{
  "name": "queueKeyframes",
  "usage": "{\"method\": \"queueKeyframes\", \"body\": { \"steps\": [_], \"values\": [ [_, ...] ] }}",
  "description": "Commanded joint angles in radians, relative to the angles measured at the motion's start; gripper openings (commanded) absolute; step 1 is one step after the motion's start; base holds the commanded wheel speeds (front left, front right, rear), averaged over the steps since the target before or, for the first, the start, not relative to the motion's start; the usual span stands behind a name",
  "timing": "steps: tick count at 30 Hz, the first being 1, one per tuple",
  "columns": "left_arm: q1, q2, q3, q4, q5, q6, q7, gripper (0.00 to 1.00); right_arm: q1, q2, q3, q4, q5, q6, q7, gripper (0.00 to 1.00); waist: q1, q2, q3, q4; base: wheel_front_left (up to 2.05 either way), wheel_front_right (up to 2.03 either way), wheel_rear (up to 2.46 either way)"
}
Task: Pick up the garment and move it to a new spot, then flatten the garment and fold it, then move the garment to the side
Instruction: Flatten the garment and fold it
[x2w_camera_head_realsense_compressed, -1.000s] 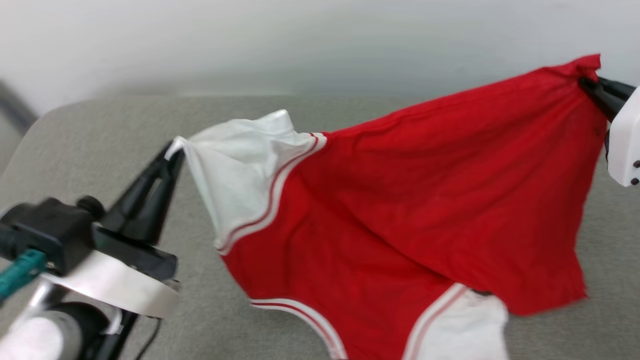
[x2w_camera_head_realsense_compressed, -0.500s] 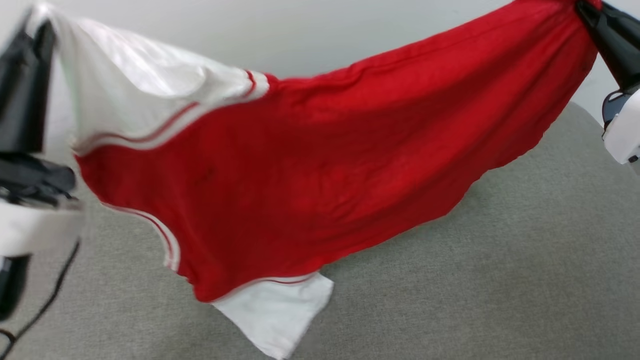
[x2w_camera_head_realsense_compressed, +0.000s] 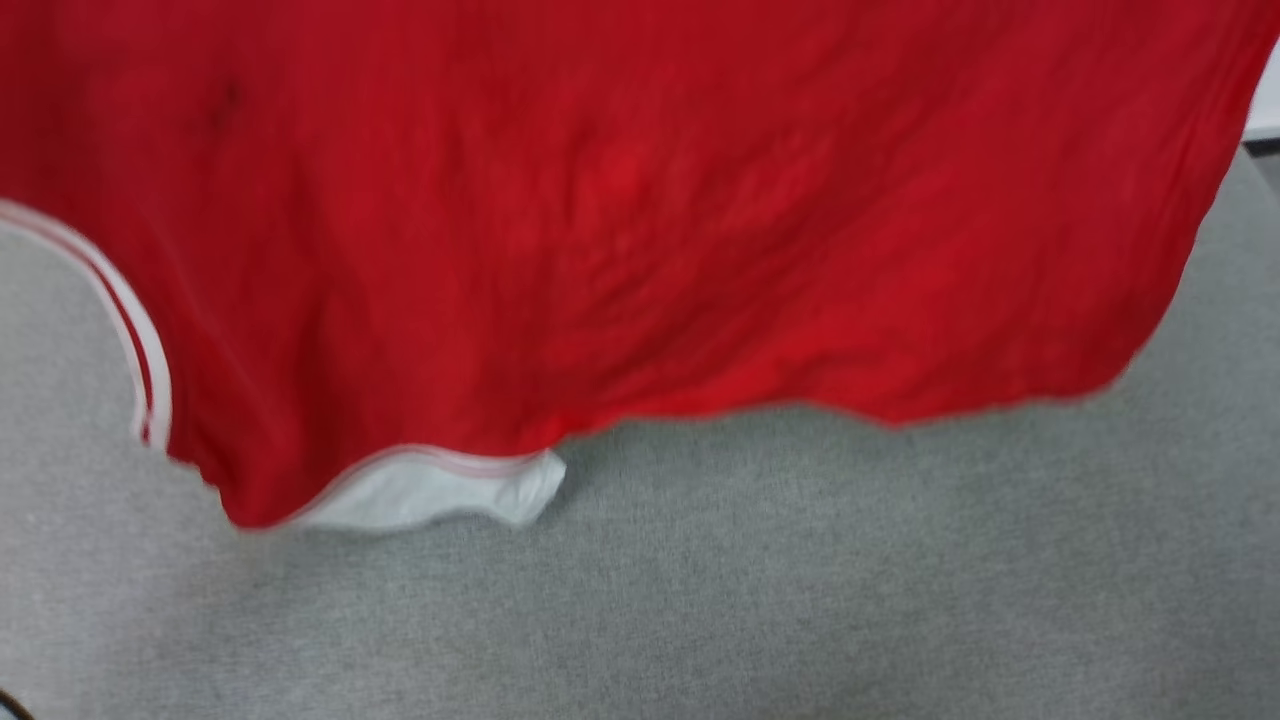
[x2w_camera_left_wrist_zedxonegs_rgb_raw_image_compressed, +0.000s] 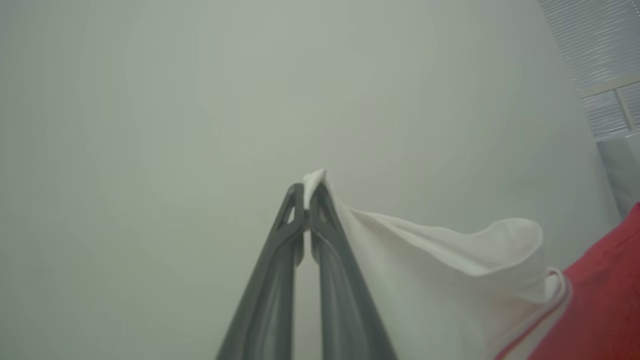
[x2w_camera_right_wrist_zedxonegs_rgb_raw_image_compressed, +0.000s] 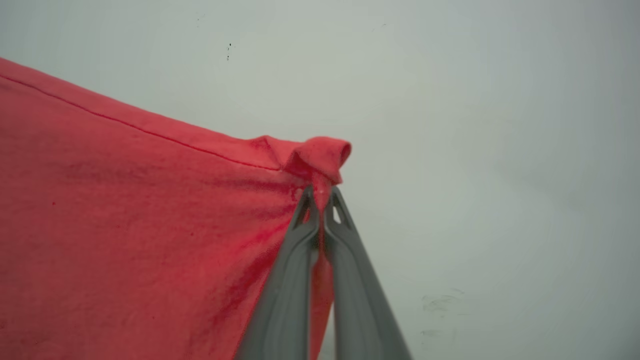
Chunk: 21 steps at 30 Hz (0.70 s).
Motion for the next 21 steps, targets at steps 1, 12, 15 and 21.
{"method": "queueKeyframes", "body": {
  "steps": [1, 12, 15, 21],
  "values": [
    [-0.074, -0.005, -0.016, 0.034, 0.013, -0.016, 0.007, 0.0, -0.053, -0.001, -0.003, 0.02, -0.011, -0.001, -0.017, 0.0, -0.0001, -0.0001, 0.094, 0.0, 0.0, 0.0, 0.0],
    [-0.615, -0.104, -0.139, 0.407, 0.127, -0.136, -0.008, 0.0, -0.407, 0.009, 0.023, 0.254, -0.093, -0.001, -0.181, 0.0, -0.0001, -0.0001, 0.37, 0.036, 0.0, 0.0, 0.0],
    [-0.738, -0.147, -0.144, 0.521, 0.143, -0.157, -0.052, 0.0, -0.497, -0.003, 0.047, 0.318, -0.133, -0.001, -0.253, 0.0, -0.0001, -0.0001, 0.434, 0.059, 0.0, 0.0, 0.0],
    [-0.904, -0.211, -0.16, 0.705, 0.194, -0.174, -0.174, 0.0, -0.65, 0.003, 0.086, 0.463, -0.193, -0.001, -0.353, 0.0, -0.0001, -0.0001, 0.528, 0.088, 0.0, 0.0, 0.0]
  ]
}}
